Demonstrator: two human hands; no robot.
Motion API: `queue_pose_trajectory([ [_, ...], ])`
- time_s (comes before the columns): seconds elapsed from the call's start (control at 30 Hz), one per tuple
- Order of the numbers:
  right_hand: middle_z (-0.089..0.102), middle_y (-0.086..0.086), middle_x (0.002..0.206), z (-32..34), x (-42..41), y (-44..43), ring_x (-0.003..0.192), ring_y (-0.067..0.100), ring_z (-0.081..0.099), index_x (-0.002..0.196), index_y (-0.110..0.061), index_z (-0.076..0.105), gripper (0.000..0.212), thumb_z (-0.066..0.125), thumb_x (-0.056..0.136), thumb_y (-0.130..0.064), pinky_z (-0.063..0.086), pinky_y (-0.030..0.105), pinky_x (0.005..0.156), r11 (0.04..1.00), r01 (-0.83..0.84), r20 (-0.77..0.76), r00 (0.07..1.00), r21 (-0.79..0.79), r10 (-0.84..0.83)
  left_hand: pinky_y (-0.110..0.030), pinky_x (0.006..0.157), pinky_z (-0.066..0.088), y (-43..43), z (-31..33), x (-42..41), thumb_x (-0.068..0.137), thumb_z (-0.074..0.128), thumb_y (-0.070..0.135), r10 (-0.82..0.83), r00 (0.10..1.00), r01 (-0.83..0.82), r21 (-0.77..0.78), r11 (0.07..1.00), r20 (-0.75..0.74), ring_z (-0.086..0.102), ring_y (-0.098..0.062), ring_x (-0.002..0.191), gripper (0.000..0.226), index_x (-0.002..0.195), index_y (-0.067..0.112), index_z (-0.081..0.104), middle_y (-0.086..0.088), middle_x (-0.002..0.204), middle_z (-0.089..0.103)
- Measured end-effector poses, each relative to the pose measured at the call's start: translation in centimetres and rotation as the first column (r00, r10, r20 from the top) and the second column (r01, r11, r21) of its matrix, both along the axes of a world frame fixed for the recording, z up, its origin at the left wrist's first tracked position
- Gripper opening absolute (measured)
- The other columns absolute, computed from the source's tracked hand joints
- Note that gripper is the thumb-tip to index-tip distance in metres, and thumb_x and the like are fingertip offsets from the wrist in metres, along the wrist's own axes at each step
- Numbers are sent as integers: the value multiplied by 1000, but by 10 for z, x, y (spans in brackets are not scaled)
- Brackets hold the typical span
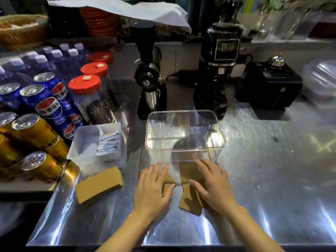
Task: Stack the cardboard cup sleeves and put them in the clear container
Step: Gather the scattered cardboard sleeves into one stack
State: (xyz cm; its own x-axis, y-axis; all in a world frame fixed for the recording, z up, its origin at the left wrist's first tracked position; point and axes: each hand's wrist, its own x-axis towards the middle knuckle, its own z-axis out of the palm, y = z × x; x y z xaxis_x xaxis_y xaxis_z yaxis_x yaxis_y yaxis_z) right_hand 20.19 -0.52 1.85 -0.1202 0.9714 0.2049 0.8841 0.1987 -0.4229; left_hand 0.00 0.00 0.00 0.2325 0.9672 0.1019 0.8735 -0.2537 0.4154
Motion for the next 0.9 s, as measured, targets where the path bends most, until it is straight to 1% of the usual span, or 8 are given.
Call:
queue_pose_trajectory([
  [0.13,40,1,140,-12,3,-2,131,20,30,138,-25,31,77,50,75,-65,18,33,101,971,68,101,994,-228,-46,-40,111,23,-5,-8,-2,85,45,49,-8,998,8,10,1000,-56,38,-26,135,56,133,21,44,-6,142,47],
  [0.23,42,0,136,-19,0,-2,127,19,31,135,-25,32,80,51,70,-67,17,34,99,956,69,130,991,-284,-33,-44,107,31,-5,-16,-3,85,45,48,4,997,1,52,999,-83,44,-28,131,56,133,19,46,-7,139,52],
  [0.4,41,3,126,-19,-4,3,121,22,33,133,-25,35,87,67,61,-63,16,31,88,947,87,50,996,-308,-75,-40,114,19,-4,-19,-6,88,37,51,-22,997,23,15,1000,-79,31,-24,138,58,139,22,37,-5,147,41],
  [0.5,42,4,117,-16,-4,5,112,24,40,132,-22,39,78,72,66,-48,23,30,88,949,91,-33,994,-303,-105,-35,116,10,-3,-16,-8,89,34,52,-45,996,43,-30,999,-77,22,-19,141,59,140,24,31,-2,151,33],
  [0.57,44,1,112,-13,-2,5,107,24,47,129,-19,45,63,73,73,-30,36,30,89,951,52,-208,971,-305,-119,-33,114,13,-3,-11,-8,88,40,49,-49,999,49,-16,999,-22,29,-20,137,56,135,19,41,-4,146,40],
  [0.67,49,-15,93,-4,-1,6,93,14,52,116,-20,56,44,71,76,-9,40,19,79,965,0,-424,898,-262,-115,-27,106,26,-4,2,-3,86,49,44,-50,982,51,0,999,182,45,-15,123,41,119,20,55,2,126,56],
  [0.77,56,-18,84,7,-3,9,77,10,54,100,-32,60,40,71,74,-3,42,14,70,972,-36,-569,816,-232,-105,-27,89,47,-7,18,8,80,55,49,-7,902,114,-222,968,432,59,-6,101,35,108,29,58,11,105,64],
  [0.9,60,-15,79,17,-7,8,77,-5,57,90,-45,59,48,71,74,-2,46,9,68,970,-132,-694,719,-205,-49,-34,80,51,-10,28,23,73,66,46,66,808,234,-421,876,586,63,-13,86,27,92,27,59,2,91,68],
])
